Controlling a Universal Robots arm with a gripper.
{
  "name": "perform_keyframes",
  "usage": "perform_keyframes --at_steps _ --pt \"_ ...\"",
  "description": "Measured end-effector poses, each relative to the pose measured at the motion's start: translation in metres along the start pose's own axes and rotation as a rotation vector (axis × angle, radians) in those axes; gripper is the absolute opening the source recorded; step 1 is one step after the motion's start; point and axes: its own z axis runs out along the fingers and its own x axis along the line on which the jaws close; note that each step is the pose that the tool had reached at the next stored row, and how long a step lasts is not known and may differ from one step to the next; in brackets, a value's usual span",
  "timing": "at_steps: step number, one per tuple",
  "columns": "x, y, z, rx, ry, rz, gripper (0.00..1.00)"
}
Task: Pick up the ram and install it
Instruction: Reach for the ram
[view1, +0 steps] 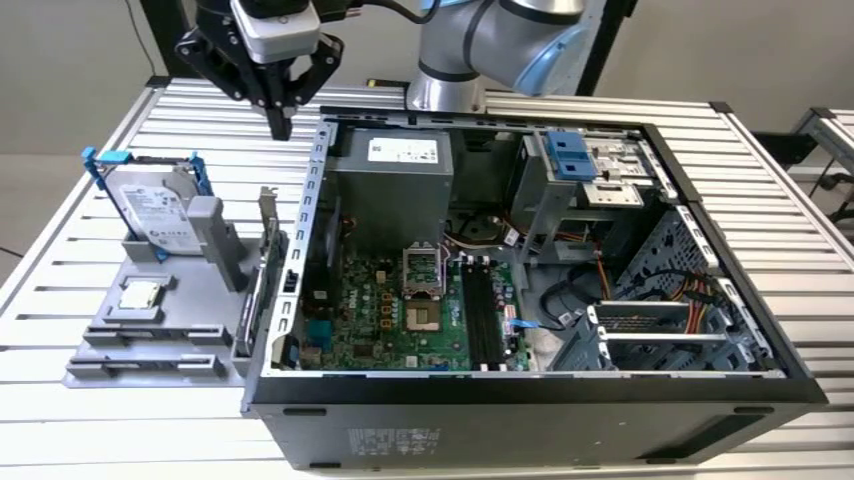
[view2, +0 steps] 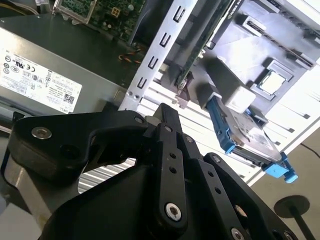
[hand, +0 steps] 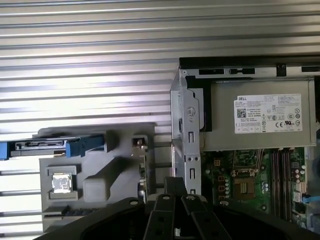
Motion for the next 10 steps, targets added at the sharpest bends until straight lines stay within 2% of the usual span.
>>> perform_keyframes --at_steps 10 --pt "0.0111 -0.0007 -0.0002 -0.0001 -0.0001 0.000 0.00"
